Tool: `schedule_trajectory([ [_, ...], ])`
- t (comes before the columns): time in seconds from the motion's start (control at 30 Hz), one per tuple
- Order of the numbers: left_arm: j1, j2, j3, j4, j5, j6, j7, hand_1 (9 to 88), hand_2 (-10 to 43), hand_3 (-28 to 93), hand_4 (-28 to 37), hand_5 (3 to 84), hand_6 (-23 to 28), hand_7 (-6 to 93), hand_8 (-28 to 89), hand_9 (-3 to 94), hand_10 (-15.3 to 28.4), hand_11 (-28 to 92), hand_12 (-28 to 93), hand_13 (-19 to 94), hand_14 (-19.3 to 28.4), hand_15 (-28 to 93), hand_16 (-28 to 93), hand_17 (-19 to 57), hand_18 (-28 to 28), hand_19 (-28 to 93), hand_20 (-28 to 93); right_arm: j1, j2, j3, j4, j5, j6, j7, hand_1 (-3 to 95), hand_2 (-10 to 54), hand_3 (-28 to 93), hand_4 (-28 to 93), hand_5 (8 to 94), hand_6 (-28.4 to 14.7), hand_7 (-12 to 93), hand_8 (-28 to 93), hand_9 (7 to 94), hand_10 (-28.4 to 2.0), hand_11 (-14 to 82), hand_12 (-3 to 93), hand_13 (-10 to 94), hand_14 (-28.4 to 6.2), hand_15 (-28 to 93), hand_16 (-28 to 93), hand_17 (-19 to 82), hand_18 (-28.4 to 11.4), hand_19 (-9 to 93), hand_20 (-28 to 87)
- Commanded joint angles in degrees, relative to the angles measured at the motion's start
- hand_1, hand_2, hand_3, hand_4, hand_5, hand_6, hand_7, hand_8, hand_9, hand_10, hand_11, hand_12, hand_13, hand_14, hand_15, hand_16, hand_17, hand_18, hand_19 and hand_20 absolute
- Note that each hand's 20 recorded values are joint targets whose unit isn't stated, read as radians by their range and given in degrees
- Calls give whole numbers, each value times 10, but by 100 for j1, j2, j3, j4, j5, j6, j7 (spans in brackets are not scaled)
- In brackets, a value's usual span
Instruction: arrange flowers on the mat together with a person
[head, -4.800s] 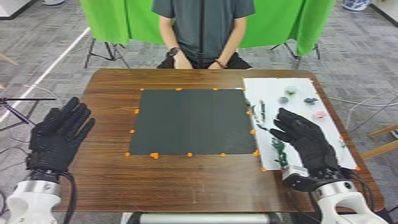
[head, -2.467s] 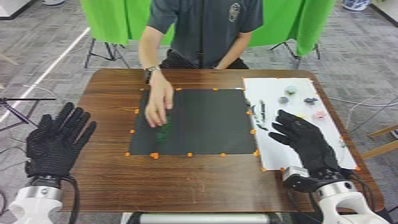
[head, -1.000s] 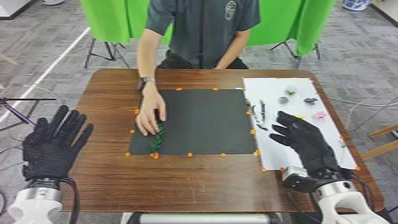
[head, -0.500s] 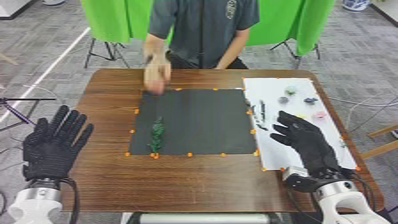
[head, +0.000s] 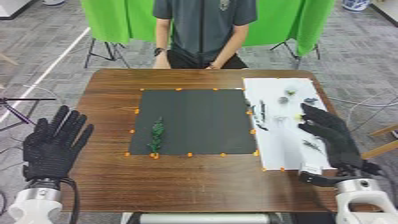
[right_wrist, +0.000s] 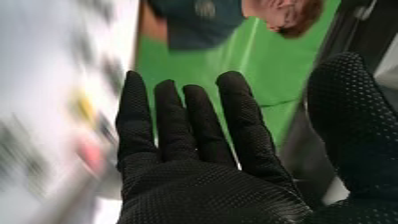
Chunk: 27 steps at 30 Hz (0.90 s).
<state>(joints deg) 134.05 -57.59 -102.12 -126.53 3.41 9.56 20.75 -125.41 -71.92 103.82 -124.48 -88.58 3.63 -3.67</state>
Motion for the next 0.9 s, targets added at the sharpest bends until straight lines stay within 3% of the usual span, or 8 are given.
schedule_trajectory([
  [0.03,16,5,17,29,20,-12,-64,323,128,708,-283,442,71,69,-89,390,127,120,73,278,101,137,-45,-13,116,252,128,-61,757,476,-126,-2329,607,1042,268,-18,821,-239,407,-74,141,-133,317,-179,91,96,244,-152,179,89,90,-173,453,110],
  [0.17,28,15,8,25,19,-9,-73,323,128,707,-283,441,71,69,-88,388,127,119,73,275,102,138,-44,-13,115,252,128,-151,1128,476,-242,-5179,98,2374,253,-51,795,-237,410,-75,136,-130,320,-189,89,100,235,-166,207,86,79,-180,483,96],
  [0.27,15,22,14,29,10,-13,-53,322,127,710,-283,440,71,69,-88,384,128,120,74,271,102,139,-43,-14,115,250,127,-257,1324,463,-245,-5933,-166,2939,234,-85,766,-241,447,-67,130,-120,378,-189,102,139,260,-173,284,111,80,-185,518,82],
  [0.4,48,7,13,18,-16,-38,-25,323,127,709,-283,440,72,68,-88,383,128,121,74,271,104,141,-42,-14,115,249,127,-158,1539,253,-133,-6582,-477,3622,226,-95,746,-268,498,-63,166,-124,421,-202,242,227,273,-191,498,166,102,-195,585,104],
  [0.53,62,-6,33,19,-13,-37,-21,323,126,708,-283,439,73,68,-87,385,128,123,75,278,105,143,-41,-15,115,251,128,-81,1636,125,-21,-6647,-505,3964,228,-95,715,-281,535,-60,232,-129,385,-219,500,345,267,-226,704,241,127,-209,662,146],
  [0.63,94,-15,43,5,-19,-8,-38,323,127,707,-283,440,73,69,-86,387,128,123,76,281,107,145,-39,-15,116,251,129,-37,1610,65,31,-6568,-653,3971,249,-95,674,-282,562,-52,297,-138,397,-217,620,451,303,-238,781,381,151,-227,744,255],
  [0.77,76,-34,64,17,-34,9,-60,324,128,706,-283,441,74,70,-86,389,129,125,78,283,108,145,-38,-14,115,250,129,75,1477,51,10,-5997,-1226,3986,304,-95,645,-282,625,-28,344,-150,465,-197,697,544,374,-236,828,522,185,-250,784,428],
  [0.9,59,-31,64,13,-37,-29,-67,322,134,701,-283,442,74,71,-85,390,129,127,80,286,108,146,-37,-14,116,250,129,184,1426,-43,25,-5605,-1468,4104,338,-95,625,-283,671,-21,313,-149,501,-189,708,563,404,-234,834,553,206,-257,788,473],
])
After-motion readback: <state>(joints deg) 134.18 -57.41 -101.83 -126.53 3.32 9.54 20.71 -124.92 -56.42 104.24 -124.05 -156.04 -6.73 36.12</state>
